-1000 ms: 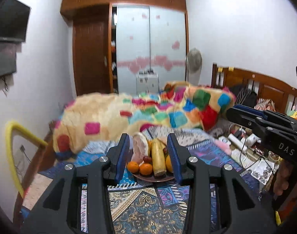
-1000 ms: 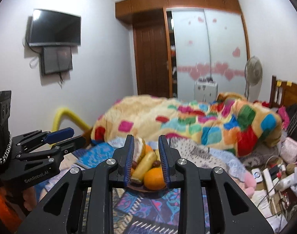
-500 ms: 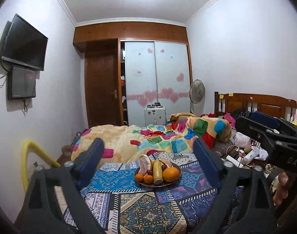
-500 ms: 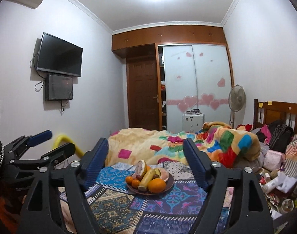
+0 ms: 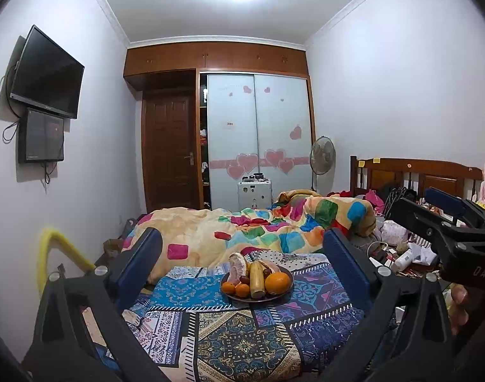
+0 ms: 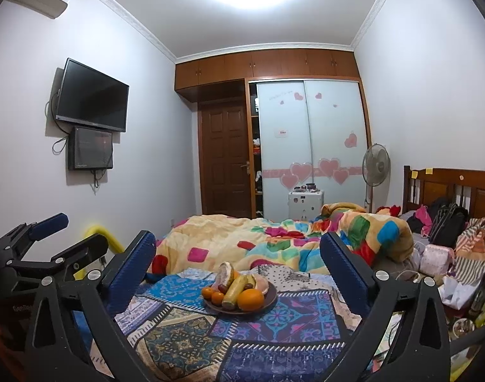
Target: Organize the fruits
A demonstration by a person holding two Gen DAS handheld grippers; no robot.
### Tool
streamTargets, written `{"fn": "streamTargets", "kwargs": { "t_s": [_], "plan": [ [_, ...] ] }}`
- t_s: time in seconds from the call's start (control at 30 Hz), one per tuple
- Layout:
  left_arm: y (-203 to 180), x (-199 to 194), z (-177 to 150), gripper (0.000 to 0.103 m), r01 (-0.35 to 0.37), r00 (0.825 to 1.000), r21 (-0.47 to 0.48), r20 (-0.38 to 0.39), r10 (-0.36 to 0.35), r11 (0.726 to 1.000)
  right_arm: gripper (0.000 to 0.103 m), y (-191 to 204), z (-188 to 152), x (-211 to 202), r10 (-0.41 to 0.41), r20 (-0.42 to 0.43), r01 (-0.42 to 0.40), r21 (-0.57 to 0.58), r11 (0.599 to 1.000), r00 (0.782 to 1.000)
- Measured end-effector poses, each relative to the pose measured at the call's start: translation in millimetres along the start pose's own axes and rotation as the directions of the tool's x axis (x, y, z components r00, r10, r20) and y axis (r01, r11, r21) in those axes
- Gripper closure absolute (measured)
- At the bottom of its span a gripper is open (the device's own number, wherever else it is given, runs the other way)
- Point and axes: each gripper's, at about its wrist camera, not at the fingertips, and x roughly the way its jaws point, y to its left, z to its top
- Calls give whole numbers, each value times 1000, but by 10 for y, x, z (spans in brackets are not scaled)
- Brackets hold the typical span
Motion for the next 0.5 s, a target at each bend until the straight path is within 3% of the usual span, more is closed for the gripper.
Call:
{"fn": "streamTargets", "kwargs": {
  "t_s": [0.5],
  "plan": [
    [53,6,-9,0,9,1000,-35,-15,-9,999,0,14,-25,-33,9,-10,-9,-7,1000,1000]
  ]
}}
